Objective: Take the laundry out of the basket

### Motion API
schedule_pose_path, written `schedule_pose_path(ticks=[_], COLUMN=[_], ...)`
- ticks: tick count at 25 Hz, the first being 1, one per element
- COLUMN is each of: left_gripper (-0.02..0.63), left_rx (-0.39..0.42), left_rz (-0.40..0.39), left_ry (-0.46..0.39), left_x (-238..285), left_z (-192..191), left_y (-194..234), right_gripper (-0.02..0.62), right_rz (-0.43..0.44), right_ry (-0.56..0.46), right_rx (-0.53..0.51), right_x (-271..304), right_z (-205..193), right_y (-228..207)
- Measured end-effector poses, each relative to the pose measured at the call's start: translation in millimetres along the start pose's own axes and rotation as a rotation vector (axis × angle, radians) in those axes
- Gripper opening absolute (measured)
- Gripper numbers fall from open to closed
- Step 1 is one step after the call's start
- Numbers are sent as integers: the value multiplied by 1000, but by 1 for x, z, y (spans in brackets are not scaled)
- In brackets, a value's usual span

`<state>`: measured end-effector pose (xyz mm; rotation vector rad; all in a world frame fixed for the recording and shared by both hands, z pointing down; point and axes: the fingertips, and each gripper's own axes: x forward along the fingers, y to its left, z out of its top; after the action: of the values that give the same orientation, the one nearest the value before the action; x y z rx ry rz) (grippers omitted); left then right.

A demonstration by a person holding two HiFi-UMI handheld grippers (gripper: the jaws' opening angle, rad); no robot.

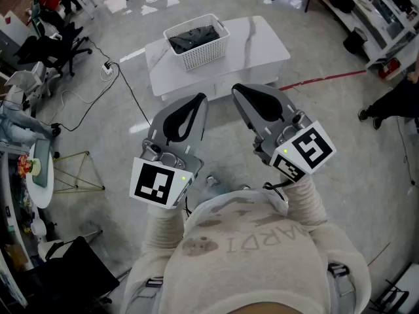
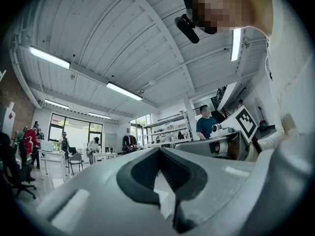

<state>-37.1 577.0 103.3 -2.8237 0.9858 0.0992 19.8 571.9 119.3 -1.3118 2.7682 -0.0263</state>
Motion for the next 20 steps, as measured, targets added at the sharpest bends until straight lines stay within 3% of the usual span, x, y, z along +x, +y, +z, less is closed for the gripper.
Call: schedule_pose_path(ticks=[20], left_gripper=[0], left_rx=[-8], left_rz=[10], left_ry=[-24], left_x=[-7], left_z=[0], left_y=[26], right_gripper=[28], right_rz=[-2], right_ry=[-14], right_rx=[13], right_x=[25], right_z=[-1], right_y=[4])
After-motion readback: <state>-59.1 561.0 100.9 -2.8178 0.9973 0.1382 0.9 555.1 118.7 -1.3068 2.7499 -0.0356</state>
